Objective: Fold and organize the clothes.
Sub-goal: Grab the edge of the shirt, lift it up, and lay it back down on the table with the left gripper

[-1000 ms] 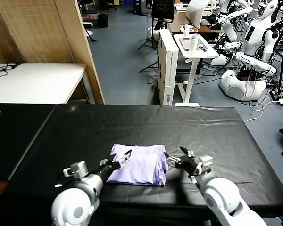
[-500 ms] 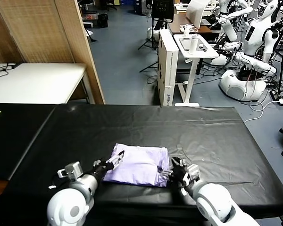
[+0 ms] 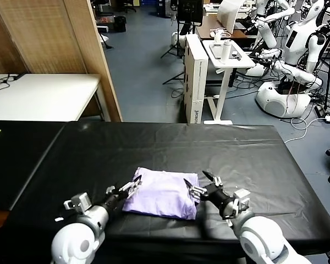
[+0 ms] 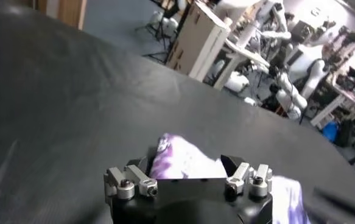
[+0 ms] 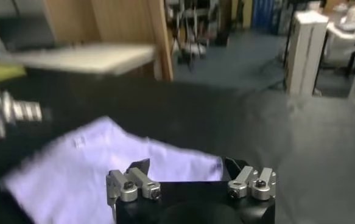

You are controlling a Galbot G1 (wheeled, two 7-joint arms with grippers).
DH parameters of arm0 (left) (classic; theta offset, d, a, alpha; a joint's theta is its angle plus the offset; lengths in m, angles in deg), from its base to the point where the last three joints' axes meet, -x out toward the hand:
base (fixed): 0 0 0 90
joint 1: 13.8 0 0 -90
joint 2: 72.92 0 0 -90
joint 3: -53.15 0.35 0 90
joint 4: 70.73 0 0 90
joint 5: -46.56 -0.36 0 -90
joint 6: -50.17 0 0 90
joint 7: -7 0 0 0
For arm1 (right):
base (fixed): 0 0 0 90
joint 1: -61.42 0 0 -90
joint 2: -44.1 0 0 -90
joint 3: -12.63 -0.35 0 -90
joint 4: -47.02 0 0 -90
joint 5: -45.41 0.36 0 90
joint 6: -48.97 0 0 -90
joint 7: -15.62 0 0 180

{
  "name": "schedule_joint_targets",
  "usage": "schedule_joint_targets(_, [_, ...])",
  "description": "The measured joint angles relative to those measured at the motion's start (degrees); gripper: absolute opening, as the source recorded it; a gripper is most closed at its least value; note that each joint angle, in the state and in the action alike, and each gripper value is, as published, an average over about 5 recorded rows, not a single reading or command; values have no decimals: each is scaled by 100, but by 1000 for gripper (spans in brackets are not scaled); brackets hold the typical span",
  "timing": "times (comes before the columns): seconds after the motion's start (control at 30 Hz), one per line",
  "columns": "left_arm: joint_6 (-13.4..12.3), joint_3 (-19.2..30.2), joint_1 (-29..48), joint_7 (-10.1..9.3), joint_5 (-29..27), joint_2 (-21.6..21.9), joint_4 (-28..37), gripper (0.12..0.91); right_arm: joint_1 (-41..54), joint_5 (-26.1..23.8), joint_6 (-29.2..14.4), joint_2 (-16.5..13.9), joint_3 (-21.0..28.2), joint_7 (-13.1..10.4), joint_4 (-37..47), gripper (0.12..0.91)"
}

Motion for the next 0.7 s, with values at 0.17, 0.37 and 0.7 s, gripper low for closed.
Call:
schedule_joint_targets(0.17, [-409,-13,42,348,93,-117,296,907,-216,119,-21,-14,-348,15,-256,907])
schedule_joint_targets(0.37, [-642,23,79,571,141,-242,673,907,-360,161,-31,-37,-589,19,-430,907])
schedule_joint_targets(0.7, [-668,26,61,603,238,-290,945,907,-396,159,-27,-50,-634,25,-449,907])
